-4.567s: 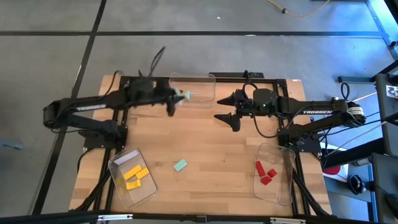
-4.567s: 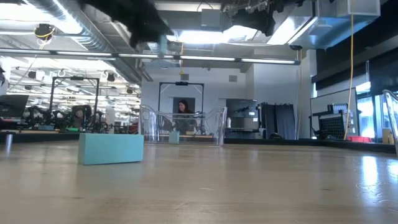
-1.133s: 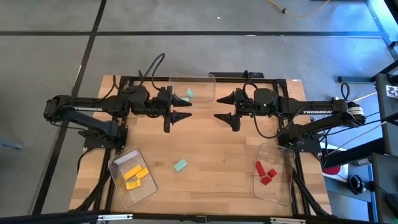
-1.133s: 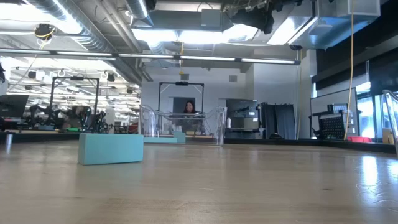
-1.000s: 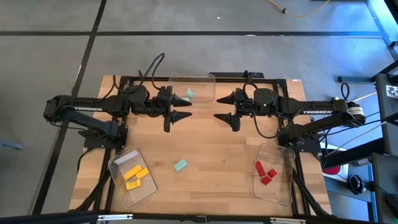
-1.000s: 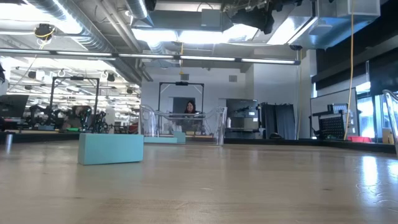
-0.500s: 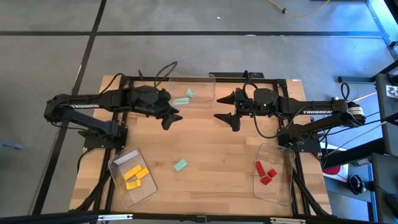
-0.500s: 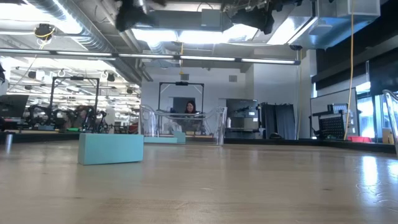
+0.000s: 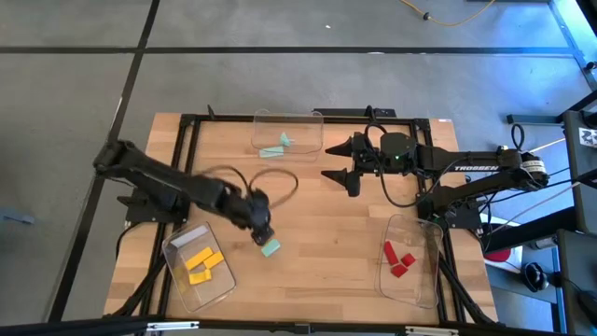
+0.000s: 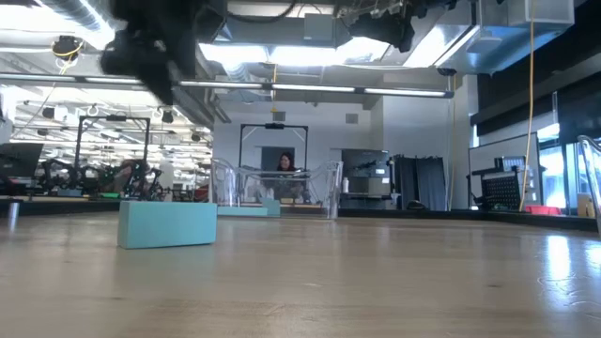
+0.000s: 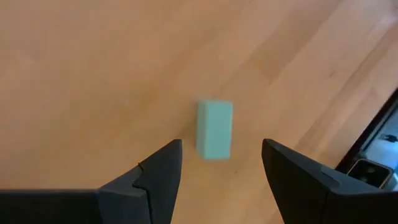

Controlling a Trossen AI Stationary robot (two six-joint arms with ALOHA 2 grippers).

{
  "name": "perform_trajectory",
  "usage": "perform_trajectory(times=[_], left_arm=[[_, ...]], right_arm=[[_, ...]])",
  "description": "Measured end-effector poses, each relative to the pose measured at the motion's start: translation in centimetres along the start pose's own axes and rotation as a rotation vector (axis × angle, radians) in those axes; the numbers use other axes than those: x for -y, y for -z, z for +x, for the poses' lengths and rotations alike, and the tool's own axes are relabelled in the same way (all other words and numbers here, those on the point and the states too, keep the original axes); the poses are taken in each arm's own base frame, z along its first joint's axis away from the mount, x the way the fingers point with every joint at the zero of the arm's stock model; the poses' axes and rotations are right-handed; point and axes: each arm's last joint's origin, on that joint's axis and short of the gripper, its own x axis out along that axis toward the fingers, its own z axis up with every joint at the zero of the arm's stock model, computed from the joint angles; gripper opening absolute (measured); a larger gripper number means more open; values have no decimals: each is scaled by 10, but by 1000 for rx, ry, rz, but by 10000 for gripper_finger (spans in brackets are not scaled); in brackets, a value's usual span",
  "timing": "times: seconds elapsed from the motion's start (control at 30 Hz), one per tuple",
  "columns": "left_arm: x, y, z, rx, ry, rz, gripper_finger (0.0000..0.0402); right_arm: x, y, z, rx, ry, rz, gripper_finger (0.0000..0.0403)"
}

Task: Sort & place blocks by color
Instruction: Put the blue block into the top center transparent bin

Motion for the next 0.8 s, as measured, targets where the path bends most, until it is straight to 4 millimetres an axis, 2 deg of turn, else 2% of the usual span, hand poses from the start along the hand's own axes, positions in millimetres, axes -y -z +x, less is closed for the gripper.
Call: perform_trajectory(times=[0.23, 0.4, 0.53, 0.8], left_arm=[[20, 24, 46, 17, -129, -81, 213], [28, 29, 69, 3, -171, -45, 213], [25, 31, 85, -46, -203, 0, 213], [27, 30, 86, -72, -169, 73, 213]], right_arm=[[0, 1, 0, -6, 2, -4, 380], [1, 2, 0, -25, 10, -5, 380], [1, 4, 0, -39, 15, -6, 380], [2, 4, 0, -37, 41, -9, 380]])
